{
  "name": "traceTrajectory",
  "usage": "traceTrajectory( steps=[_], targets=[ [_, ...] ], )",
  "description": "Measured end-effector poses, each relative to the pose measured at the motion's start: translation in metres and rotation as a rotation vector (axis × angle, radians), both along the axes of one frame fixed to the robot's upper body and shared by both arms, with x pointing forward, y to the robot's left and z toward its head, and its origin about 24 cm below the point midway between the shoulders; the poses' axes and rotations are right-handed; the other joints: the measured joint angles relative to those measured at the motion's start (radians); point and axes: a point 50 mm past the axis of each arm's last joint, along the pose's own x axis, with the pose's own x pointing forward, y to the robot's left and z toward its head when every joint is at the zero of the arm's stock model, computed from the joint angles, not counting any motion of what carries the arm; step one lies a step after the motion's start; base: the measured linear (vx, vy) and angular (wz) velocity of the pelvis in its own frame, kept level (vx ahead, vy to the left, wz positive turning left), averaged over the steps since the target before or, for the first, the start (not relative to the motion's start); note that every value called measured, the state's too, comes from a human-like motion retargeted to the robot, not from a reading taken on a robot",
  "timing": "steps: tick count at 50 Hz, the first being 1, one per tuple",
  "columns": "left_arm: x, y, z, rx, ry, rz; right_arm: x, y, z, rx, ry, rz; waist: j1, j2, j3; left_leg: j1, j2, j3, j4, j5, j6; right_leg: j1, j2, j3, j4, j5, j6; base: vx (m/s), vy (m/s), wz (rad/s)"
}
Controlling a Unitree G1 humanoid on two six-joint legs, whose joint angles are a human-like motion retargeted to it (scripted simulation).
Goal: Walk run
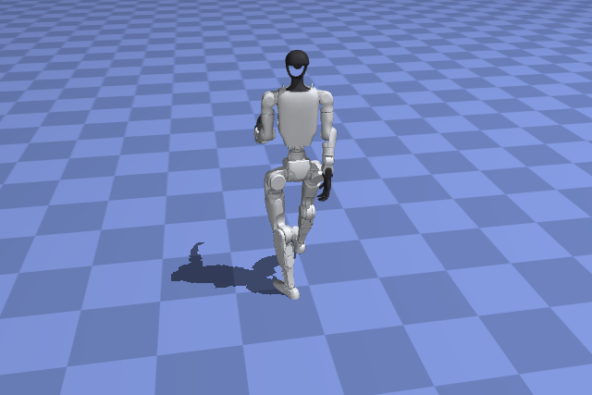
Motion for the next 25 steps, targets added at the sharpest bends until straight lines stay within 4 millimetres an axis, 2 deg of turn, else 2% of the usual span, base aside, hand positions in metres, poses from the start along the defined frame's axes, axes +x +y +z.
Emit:
traceTrajectory(
  steps=[2,3,5,8,11,13,14,15,18,20,22,25],
  targets=[
    [0.000,-0.003,-0.001,-0.010,0.003,-0.008,0.000,0.001,0.000,0.002,0.002,-0.006,-0.017,0.009,-0.002,0.024,0.007,-0.011,0.020,0.019,-0.035,0.011,0.006,-0.052,0.015,-0.004,-0.017,0.60,-0.33,-0.15],
    [0.000,-0.004,-0.002,-0.016,0.008,-0.010,0.001,0.002,0.000,0.002,0.002,-0.007,-0.027,0.015,-0.007,0.032,0.016,-0.013,0.031,0.040,-0.058,0.013,0.018,-0.064,0.046,-0.009,-0.076,0.62,-0.34,0.03],
    [-0.003,-0.007,-0.007,-0.027,0.026,-0.016,0.001,0.002,0.000,0.000,0.005,-0.008,-0.053,0.025,-0.019,0.051,0.033,-0.015,0.061,0.102,-0.110,0.022,0.019,-0.125,0.087,0.029,-0.122,0.80,-0.45,0.24],
    [-0.010,-0.012,-0.017,-0.041,0.069,-0.023,0.003,-0.001,-0.001,-0.006,-0.003,-0.013,-0.092,0.030,-0.044,0.061,0.066,-0.015,0.150,0.302,-0.190,0.052,0.065,0.013,0.111,0.141,-0.183,0.85,-0.46,0.31],
    [-0.019,-0.021,-0.026,-0.054,0.114,-0.034,0.010,-0.007,-0.002,-0.019,-0.018,-0.043,-0.107,0.023,-0.051,0.005,0.119,-0.022,0.384,0.550,-0.248,0.096,0.090,0.128,0.153,0.146,-0.260,0.76,-0.45,0.10],
    [-0.024,-0.026,-0.030,-0.066,0.133,-0.032,0.023,-0.014,-0.003,-0.030,-0.052,-0.059,-0.099,-0.005,-0.055,-0.075,0.119,-0.046,0.589,0.667,-0.254,0.145,0.070,0.078,0.159,0.123,-0.282,0.63,-0.41,-0.49],
    [-0.025,-0.026,-0.032,-0.070,0.139,-0.031,0.032,-0.018,-0.004,-0.037,-0.082,-0.061,-0.092,-0.021,-0.060,-0.117,0.119,-0.049,0.672,0.690,-0.235,0.168,0.064,0.055,0.155,0.114,-0.289,0.73,-0.47,-0.73],
    [-0.026,-0.026,-0.033,-0.072,0.144,-0.030,0.042,-0.022,-0.005,-0.045,-0.118,-0.060,-0.083,-0.037,-0.065,-0.158,0.123,-0.045,0.744,0.697,-0.209,0.189,0.064,0.044,0.149,0.107,-0.298,0.72,-0.42,-0.67],
    [-0.030,-0.021,-0.035,-0.064,0.158,-0.019,0.078,-0.040,-0.005,-0.082,-0.245,-0.024,-0.069,-0.052,-0.063,-0.280,0.150,-0.052,0.846,0.537,-0.168,0.239,0.103,0.113,0.137,0.088,-0.323,0.58,-0.30,-0.86],
    [-0.036,-0.014,-0.037,-0.059,0.168,0.018,0.104,-0.052,-0.002,-0.115,-0.334,0.026,-0.040,-0.078,-0.061,-0.362,0.129,-0.059,0.846,0.439,-0.129,0.273,0.118,0.156,0.128,0.084,-0.342,0.46,-0.21,-1.62],
    [-0.042,-0.006,-0.039,-0.056,0.181,0.058,0.131,-0.063,0.003,-0.143,-0.425,0.079,-0.007,-0.094,-0.060,-0.440,0.118,-0.054,0.793,0.345,-0.077,0.303,0.142,0.213,0.123,0.076,-0.361,0.55,-0.22,-1.76],
    [-0.050,0.004,-0.043,-0.059,0.204,0.114,0.169,-0.077,0.014,-0.182,-0.553,0.142,0.031,-0.087,-0.052,-0.522,0.118,-0.065,0.624,0.308,-0.031,0.342,0.195,0.295,0.122,0.062,-0.393,0.54,-0.17,-1.56]
  ],
)
